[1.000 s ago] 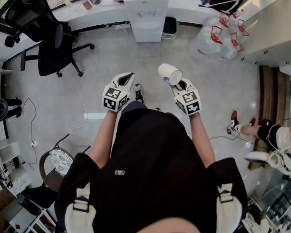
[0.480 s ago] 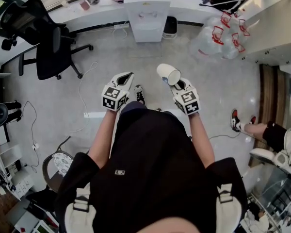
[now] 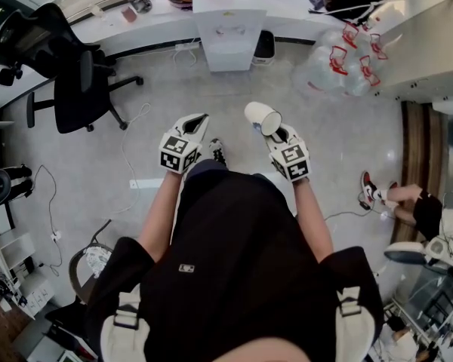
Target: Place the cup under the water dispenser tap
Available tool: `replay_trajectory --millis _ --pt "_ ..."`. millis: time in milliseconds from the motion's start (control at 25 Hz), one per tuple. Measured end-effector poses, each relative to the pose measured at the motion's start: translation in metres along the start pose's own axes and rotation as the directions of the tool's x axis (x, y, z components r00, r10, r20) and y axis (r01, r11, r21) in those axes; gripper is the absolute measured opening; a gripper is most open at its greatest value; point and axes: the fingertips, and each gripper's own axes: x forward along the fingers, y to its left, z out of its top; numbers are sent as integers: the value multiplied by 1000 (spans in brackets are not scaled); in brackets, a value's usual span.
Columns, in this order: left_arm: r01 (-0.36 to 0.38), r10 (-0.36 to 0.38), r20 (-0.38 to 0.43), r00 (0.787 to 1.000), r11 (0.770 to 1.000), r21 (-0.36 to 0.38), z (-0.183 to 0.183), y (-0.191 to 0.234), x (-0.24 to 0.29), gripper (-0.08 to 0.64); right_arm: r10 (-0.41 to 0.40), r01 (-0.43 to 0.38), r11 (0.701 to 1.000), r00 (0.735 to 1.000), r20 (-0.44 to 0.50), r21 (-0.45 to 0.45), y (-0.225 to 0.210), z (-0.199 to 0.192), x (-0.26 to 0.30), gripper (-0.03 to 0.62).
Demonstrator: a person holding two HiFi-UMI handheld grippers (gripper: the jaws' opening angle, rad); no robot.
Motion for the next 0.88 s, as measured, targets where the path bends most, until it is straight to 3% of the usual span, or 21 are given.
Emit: replay_trajectory --millis 880 --pt "17 -17 11 1000 1000 10 20 78 5 0 -48 47 999 998 -31 -12 -1 28 58 43"
